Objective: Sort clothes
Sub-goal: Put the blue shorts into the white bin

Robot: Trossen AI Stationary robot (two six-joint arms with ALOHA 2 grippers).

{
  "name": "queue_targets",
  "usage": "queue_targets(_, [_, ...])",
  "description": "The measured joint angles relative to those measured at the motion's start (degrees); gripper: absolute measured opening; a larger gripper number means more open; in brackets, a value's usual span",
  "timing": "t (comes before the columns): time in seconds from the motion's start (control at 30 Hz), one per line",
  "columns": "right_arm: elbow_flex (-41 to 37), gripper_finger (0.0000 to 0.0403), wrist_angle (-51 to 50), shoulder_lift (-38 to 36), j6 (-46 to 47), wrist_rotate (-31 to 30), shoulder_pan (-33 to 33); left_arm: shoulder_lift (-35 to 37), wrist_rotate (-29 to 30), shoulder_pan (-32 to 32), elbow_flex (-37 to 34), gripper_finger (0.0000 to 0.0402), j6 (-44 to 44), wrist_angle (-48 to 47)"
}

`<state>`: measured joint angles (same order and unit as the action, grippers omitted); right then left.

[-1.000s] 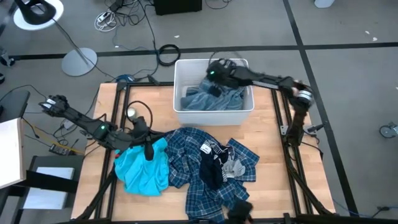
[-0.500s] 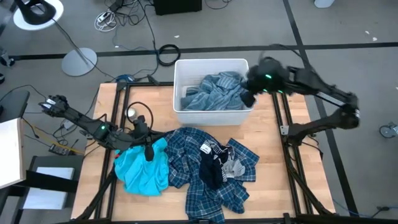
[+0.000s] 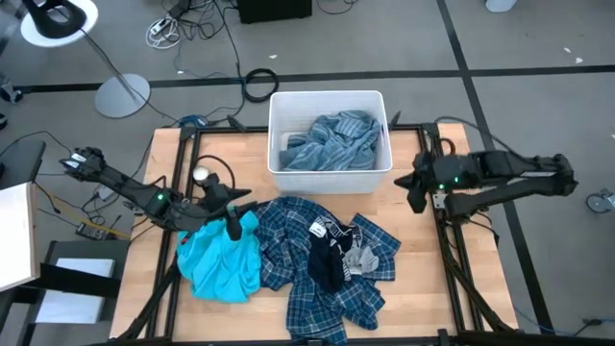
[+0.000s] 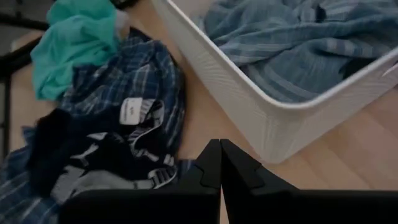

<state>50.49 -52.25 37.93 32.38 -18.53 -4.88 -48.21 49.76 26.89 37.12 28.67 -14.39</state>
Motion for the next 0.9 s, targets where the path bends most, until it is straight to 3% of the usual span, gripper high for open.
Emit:
queue_targets(0.1, [-6.59, 0.0002, 4.19, -3.15, 0.79, -4.23, -2.94, 0.06, -3.04, 0.00, 1.39, 0.0201, 0.67, -2.92])
queue_targets(0.17, [-10.30, 0.0001, 8.15, -4.51, 0.77, -4.58, -4.17, 0.27, -5.31, 0.00, 4.19, 0.0200, 3.93, -10.18])
queue_targets(0.3, [-16.34, 0.0001, 14.25, -5.11, 0.59, -4.60, -5.07, -0.24, -10.18, 0.00, 10.40, 0.0185, 16.60, -30.26])
queue_targets(0.4, [-19.73, 0.0003, 16.84, -4.79, 1.05, -4.54, -5.10, -1.08, -18.64, 0.00, 11.47, 0.0172, 27.35, -39.26])
queue_targets(0.53, [-21.63, 0.0002, 17.67, -4.54, 1.22, -4.35, -5.10, -3.33, -27.13, 0.72, 9.56, 0.0163, 35.35, -44.83])
queue_targets(0.7, [-21.61, 0.0002, 19.77, -5.00, 1.12, -4.02, -5.10, -6.00, -27.91, 0.90, 7.90, 0.0162, 40.11, -50.72])
queue_targets(0.9, [-21.59, 0.0005, 21.27, -5.01, 0.52, -3.79, -5.10, -10.04, -33.01, 0.87, 2.43, 0.0159, 45.40, -50.46])
